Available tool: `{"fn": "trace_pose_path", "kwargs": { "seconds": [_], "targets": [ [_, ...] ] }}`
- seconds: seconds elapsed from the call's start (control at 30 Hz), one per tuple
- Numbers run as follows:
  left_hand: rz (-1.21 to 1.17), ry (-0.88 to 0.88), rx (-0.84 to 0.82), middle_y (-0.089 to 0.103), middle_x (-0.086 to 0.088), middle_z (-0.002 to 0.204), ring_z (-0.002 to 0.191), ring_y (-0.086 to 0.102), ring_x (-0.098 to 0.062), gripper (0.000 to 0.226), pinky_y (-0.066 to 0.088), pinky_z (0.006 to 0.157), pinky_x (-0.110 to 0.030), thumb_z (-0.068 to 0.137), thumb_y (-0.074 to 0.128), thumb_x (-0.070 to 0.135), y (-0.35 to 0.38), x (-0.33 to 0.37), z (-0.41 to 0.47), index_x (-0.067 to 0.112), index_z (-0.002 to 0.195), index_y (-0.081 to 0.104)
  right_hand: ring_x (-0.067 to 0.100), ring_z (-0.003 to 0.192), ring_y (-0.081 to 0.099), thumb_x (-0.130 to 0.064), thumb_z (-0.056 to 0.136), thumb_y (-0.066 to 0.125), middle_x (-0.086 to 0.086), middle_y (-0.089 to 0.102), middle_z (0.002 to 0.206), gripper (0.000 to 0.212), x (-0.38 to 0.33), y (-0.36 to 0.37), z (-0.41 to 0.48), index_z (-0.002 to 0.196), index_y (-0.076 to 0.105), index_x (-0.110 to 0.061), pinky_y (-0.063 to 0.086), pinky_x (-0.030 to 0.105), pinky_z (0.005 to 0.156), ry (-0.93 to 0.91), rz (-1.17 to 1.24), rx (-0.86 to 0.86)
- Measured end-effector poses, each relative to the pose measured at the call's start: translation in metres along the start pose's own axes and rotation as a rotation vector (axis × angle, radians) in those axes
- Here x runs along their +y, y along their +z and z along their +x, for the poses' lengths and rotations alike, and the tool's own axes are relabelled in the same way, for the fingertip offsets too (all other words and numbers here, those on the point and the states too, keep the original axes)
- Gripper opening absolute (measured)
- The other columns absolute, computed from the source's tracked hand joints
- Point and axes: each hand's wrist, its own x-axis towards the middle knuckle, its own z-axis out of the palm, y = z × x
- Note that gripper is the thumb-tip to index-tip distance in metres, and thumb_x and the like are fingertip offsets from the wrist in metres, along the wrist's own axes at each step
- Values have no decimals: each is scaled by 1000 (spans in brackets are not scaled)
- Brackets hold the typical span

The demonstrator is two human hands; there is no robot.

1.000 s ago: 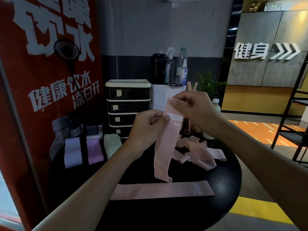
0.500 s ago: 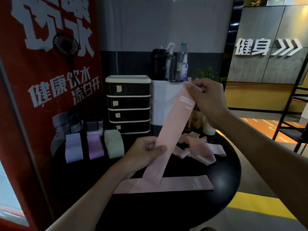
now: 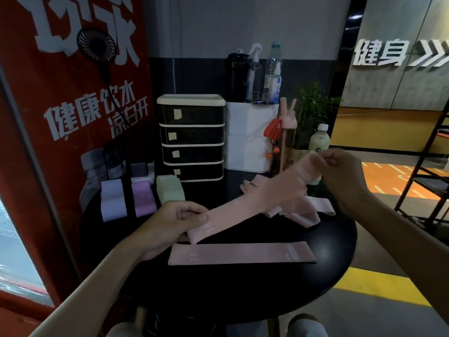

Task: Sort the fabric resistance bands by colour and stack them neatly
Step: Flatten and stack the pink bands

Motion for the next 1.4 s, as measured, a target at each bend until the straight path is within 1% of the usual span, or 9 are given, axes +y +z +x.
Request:
{"fn": "trace_pose_path", "kwargs": {
  "seconds": [0.1, 0.2, 0.3, 0.4, 0.5, 0.67, 0.93, 1.1, 1.4],
  "targets": [
    [16, -15, 54, 73, -22, 100, 86, 68, -23, 33, 56, 73, -31, 82, 72, 19, -11, -2, -6, 4, 110, 67, 17, 70, 62, -10, 90, 65, 11, 68, 85, 4, 25, -6, -20, 94, 64, -10, 47, 23, 57, 54, -34, -50],
    [20, -17, 142, 71, -17, 80, 74, 66, -22, 33, 55, 63, -28, 76, 76, 18, -19, -6, -10, 3, 102, 63, 20, 69, 60, -6, 89, 66, 18, 66, 80, 10, 47, -10, -44, 97, 61, -11, 45, 29, 61, 113, -31, -115],
    [170, -8, 241, 69, -15, 68, 55, 59, -18, 23, 48, 47, -25, 84, 75, 10, -23, -12, -12, 0, 96, 58, 20, 67, 60, -8, 88, 68, 11, 65, 74, 11, 64, -11, -67, 96, 63, -13, 45, 34, 60, 111, -121, -202],
    [321, 22, 311, 68, -18, 60, 45, 54, -18, 24, 45, 42, -25, 85, 76, 11, -24, -20, -10, -1, 91, 56, 20, 66, 59, -10, 89, 67, 5, 63, 67, 8, 75, -11, -84, 95, 64, -16, 45, 38, 62, 92, -200, -243],
    [451, 67, 334, 67, -15, 58, 48, 55, -19, 24, 47, 47, -31, 85, 77, 15, -24, -27, -8, 4, 87, 56, 16, 60, 53, -13, 90, 66, 0, 57, 62, 9, 85, -9, -97, 95, 62, -21, 41, 34, 58, 48, -241, -257],
    [510, 82, 330, 64, -2, 61, 45, 50, -5, 20, 45, 51, -32, 85, 76, 12, -27, -43, -7, 15, 85, 57, 15, 65, 57, -14, 90, 66, 3, 60, 68, 10, 96, -3, -107, 95, 62, -22, 42, 26, 57, -3, -290, -246],
    [544, 94, 421, 68, -6, 66, 48, 49, -2, 22, 42, 55, -24, 81, 81, 13, -23, -60, -10, 19, 80, 59, 14, 68, 56, -18, 92, 64, 2, 59, 72, 7, 106, -1, -110, 97, 61, -22, 44, 27, 58, -19, -322, -235],
    [565, 131, 441, 66, -3, 71, 60, 55, -6, 26, 45, 63, -24, 78, 81, 10, -27, -66, -9, 25, 73, 61, 16, 74, 59, -18, 93, 63, 3, 63, 79, 10, 105, 0, -108, 102, 61, -21, 51, 36, 66, -17, -362, -243],
    [578, 136, 427, 65, 1, 69, 56, 52, -8, 23, 45, 62, -29, 79, 82, 11, -26, -70, -9, 22, 74, 63, 16, 75, 60, -19, 95, 58, 0, 63, 82, 19, 102, 2, -112, 113, 59, -16, 55, 46, 69, -2, -504, -321]
  ]
}}
